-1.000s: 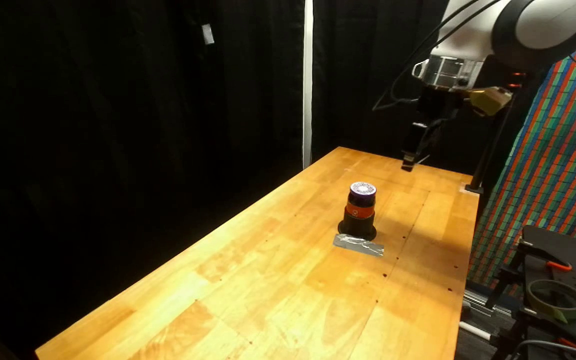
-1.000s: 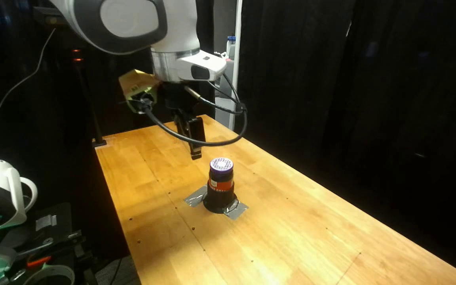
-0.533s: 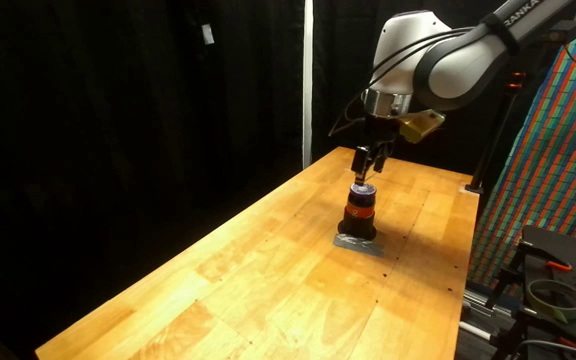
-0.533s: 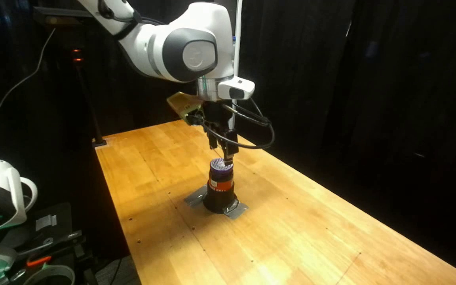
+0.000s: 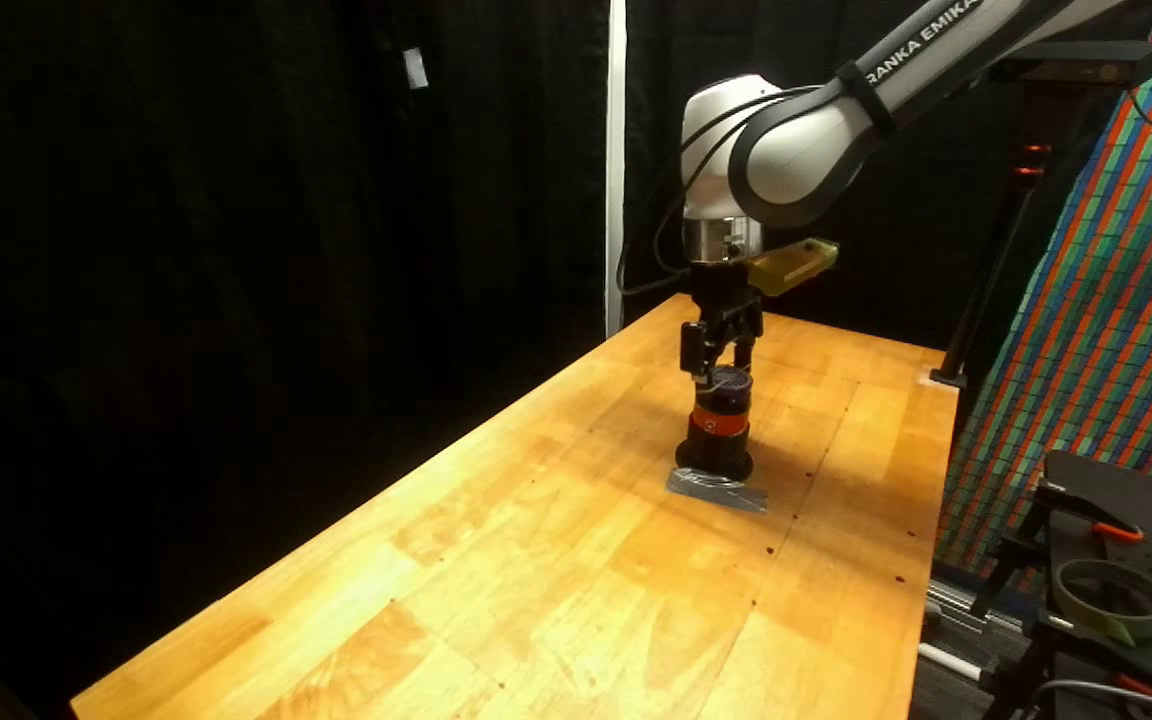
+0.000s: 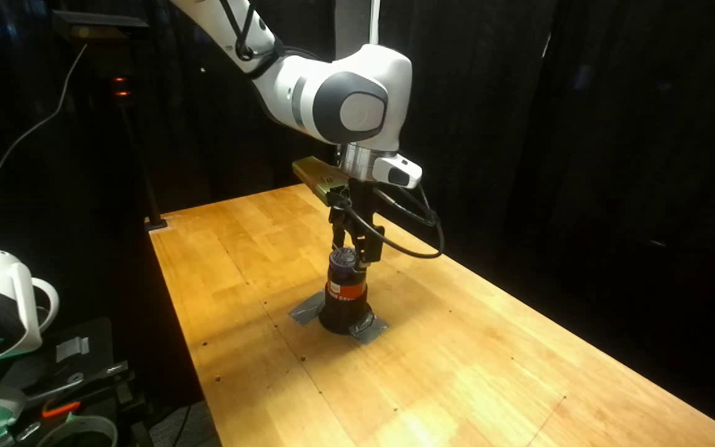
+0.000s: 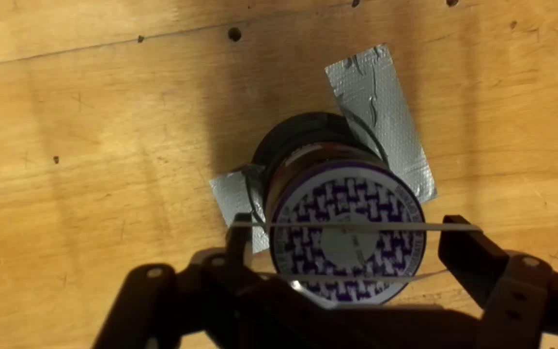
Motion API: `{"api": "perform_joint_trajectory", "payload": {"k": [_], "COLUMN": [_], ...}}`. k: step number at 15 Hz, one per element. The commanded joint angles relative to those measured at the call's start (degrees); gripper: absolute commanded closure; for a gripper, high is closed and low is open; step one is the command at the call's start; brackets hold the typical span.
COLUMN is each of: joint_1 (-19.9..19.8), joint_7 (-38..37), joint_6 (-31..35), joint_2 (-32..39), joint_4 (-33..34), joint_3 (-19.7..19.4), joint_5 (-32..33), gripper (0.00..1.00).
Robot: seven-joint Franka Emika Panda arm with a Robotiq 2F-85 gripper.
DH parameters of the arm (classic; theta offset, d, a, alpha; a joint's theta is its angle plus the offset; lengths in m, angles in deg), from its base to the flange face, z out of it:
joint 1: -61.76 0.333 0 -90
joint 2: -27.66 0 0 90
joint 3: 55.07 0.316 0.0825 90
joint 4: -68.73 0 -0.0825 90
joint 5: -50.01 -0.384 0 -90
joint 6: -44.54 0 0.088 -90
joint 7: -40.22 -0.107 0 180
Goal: Put a rubber band around the brown cup
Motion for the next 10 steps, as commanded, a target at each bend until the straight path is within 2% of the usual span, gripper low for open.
{"api": "perform_joint_trajectory", "payload": {"k": [1,5,10], "joint_1": [-1.0,-0.3,1.1], "joint_7": [4.2,4.2,3.2], "joint_6": [-4.1,1.1,3.6], "joint_2": [4.2,6.0,6.9], "joint_4": [5.6,5.8,6.4], "joint_3": [0.0,-1.0,-1.6], "joint_5": [-4.5,-3.4,-2.0], "gripper": [0.00,0.00,0.00]}}
